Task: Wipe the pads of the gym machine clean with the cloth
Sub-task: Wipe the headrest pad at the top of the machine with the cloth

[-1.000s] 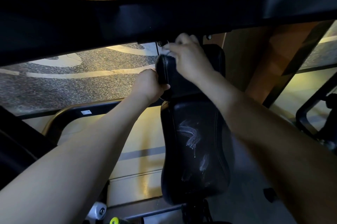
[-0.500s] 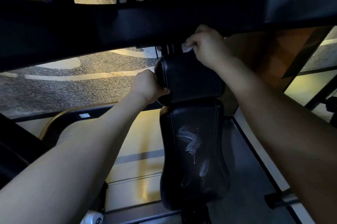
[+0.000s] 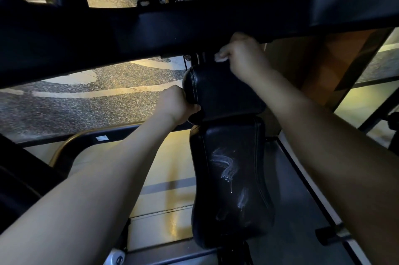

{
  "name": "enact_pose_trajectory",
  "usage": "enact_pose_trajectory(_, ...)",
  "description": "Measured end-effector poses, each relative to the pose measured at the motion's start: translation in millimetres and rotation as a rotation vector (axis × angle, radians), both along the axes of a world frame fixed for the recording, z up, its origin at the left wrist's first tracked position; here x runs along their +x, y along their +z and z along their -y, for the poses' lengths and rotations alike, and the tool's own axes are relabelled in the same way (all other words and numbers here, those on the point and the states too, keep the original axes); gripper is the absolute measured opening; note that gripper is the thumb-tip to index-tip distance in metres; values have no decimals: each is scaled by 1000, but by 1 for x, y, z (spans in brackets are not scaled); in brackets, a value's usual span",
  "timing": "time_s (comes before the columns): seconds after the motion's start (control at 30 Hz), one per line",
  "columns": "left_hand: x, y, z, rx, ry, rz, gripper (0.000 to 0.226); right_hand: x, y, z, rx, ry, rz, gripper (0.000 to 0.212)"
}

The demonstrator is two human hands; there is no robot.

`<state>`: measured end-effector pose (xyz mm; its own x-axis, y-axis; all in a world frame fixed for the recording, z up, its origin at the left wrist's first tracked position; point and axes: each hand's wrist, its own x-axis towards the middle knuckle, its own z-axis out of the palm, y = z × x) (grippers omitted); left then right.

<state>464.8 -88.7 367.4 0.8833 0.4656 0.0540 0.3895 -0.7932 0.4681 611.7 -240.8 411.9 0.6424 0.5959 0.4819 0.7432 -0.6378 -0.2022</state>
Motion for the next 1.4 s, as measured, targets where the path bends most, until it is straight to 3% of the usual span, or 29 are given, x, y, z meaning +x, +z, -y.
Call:
enact_pose_trajectory(0.17, 3, 0, -1, 18, -6, -7, 42, 18, 9, 24, -70, -245, -46, 27)
enact_pose_trajectory(0.33, 3, 0, -2, -11, 1, 6, 40, -1, 1, 11, -2, -7, 10, 25)
enact_pose_trajectory(0.47, 1, -1, -1, -22, -8, 8, 38, -2, 3, 10, 31, -128, -19, 27)
enact_pose_trajectory(0.7, -3, -6, 0, -72, 13, 73, 31, -57, -29, -30, 250, 119, 5, 27)
enact_pose_trajectory(0.87, -8, -16, -1, -96, 10, 101, 38, -82, -56, -22, 37, 373, 93, 16)
enact_pose_trajectory(0.97, -8, -19, -3, -134, 27, 132, 31, -71, -51, -13, 88, 342, 129, 22)
enact_pose_trajectory(1.1, -10, -20, -3, -160, 22, 167, 30, -54, -35, -25, 278, 87, 99, 31)
enact_pose_trajectory(1.4, -10, -17, -7, -205, 10, 137, 27, -74, -58, -16, 139, 190, 301, 31)
